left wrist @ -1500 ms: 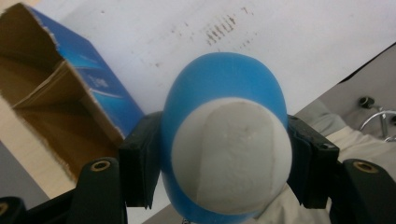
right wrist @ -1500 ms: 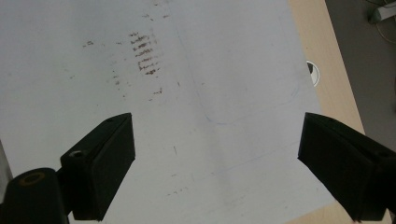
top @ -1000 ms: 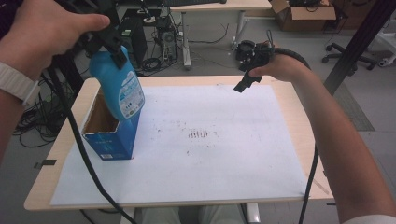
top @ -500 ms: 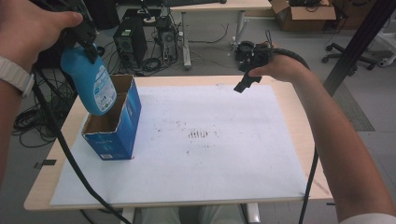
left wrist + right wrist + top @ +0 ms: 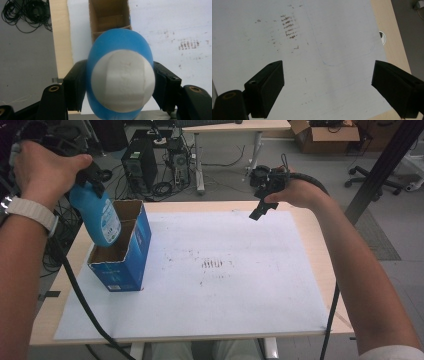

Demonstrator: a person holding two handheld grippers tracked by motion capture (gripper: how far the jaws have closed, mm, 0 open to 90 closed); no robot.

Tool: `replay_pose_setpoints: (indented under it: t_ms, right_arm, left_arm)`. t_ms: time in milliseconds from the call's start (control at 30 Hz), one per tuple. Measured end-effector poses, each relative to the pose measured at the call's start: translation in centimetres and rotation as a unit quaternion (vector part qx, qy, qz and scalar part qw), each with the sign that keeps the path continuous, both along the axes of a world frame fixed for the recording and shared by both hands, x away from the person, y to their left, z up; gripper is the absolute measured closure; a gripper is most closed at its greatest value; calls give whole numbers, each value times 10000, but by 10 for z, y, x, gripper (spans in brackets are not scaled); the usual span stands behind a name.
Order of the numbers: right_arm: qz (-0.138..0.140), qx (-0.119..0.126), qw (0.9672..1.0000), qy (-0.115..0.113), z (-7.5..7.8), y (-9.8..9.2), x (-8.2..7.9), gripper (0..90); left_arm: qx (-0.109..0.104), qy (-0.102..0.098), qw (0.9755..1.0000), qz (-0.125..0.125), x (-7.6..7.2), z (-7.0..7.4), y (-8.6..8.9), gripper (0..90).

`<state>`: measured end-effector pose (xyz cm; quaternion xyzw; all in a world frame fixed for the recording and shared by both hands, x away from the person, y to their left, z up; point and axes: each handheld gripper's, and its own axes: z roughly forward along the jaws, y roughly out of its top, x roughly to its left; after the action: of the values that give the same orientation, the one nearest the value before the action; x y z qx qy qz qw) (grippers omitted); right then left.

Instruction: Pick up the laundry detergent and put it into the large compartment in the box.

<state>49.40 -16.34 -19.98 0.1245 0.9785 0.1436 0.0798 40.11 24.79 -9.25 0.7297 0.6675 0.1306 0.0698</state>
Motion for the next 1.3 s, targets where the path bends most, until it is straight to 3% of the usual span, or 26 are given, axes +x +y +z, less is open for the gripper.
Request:
replay_pose_setpoints:
  t_ms: [500,767,1300]
  right_arm:
    - [1,-25,10000,42,-4,2,3,109]
    - [-9,-27,10000,90,-10,2,4,109]
    - [-62,-39,9999,135,-13,-1,6,109]
  left_arm:
    - [1,8,10000,60,12,-59,8,372]
    - [16,-86,9999,71,15,-87,8,372]
    - [34,39,9999,130,19,-151,11,372]
